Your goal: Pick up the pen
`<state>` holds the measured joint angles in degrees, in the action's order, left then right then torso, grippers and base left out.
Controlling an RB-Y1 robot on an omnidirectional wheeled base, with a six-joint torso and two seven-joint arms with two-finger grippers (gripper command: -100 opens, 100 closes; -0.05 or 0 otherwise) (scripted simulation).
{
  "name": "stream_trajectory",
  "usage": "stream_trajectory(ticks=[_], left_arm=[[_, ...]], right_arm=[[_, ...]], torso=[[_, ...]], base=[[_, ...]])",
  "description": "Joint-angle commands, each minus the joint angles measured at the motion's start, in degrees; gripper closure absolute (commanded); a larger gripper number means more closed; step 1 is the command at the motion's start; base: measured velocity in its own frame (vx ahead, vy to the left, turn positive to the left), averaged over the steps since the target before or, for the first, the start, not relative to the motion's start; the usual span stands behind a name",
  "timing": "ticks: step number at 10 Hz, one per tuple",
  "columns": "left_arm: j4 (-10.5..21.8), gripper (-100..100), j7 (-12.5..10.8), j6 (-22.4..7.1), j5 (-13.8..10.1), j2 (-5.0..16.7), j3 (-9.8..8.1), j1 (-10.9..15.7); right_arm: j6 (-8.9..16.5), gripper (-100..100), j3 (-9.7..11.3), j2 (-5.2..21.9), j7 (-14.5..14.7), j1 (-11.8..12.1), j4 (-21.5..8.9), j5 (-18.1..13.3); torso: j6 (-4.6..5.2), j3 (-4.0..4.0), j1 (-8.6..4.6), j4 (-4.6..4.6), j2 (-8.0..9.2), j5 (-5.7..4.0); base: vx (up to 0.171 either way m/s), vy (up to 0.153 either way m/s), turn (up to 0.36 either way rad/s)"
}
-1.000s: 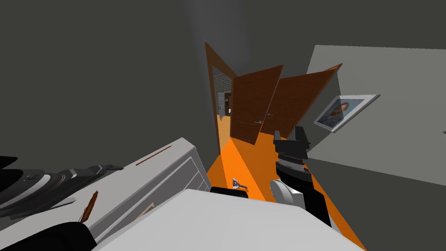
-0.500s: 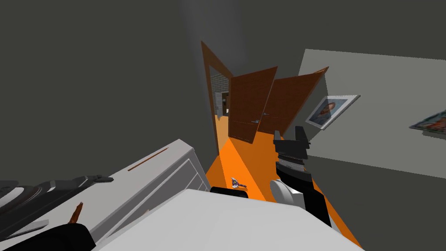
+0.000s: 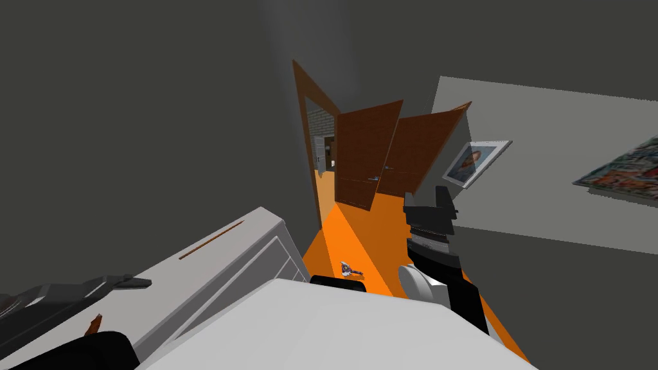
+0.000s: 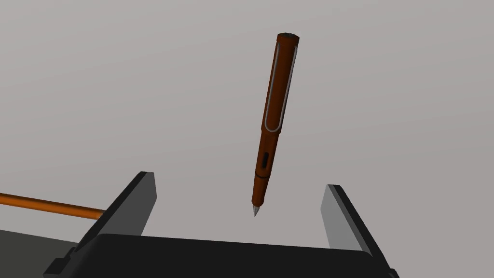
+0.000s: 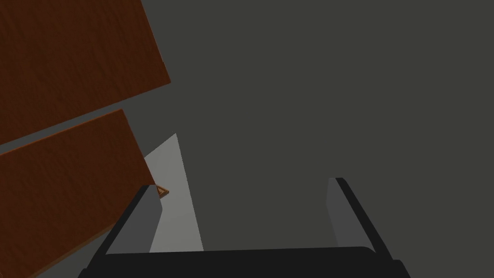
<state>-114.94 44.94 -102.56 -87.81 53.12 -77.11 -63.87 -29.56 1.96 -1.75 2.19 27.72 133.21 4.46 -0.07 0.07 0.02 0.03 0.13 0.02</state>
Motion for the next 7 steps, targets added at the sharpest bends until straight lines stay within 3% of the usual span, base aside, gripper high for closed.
stream_trajectory(ticks=[1, 3, 5, 6, 7], left_arm=[[1.5, -100, 1.2, -2.9, -1.8, 0.4, -0.12, -0.8], [2.3, -100, 1.9, -5.5, -3.2, 0.6, -0.19, -1.4], [2.5, -100, 2.2, -5.6, -3.1, 0.5, -0.19, -1.4], [2.5, 0, 2.2, -5.7, -3.2, 0.5, -0.16, -1.4], [2.9, -100, 2.4, -4.6, -1.7, 0.0, 1.77, -0.8]], right_arm=[[0.0, 0, 0.0, 0.0, 0.0, 0.0, 0.0, 0.0], [0.0, 0, 0.0, 0.0, 0.0, 0.0, 0.0, 0.0], [0.0, 0, 0.0, 0.0, 0.0, 0.0, 0.0, 0.0], [0.0, 0, 0.0, 0.0, 0.0, 0.0, 0.0, 0.0], [0.0, 0, 0.0, 0.0, 0.0, 0.0, 0.0, 0.0]], torso=[[0.0, 0.0, 0.0, 0.0, 0.0, 0.0], [-0.01, 0.0, 0.01, 0.0, 0.0, 0.0], [-0.01, 0.0, -0.03, 0.0, 0.0, 0.0], [-0.02, 0.0, -0.05, 0.0, 0.0, -0.01], [-0.02, 0.0, -0.06, 0.0, -0.01, -0.01]], base=[[-0.004, 0.017, -0.098], [-0.002, 0.015, -0.062], [0.0, 0.004, -0.014], [0.0, 0.0, 0.0], [-0.012, -0.009, -0.07]])
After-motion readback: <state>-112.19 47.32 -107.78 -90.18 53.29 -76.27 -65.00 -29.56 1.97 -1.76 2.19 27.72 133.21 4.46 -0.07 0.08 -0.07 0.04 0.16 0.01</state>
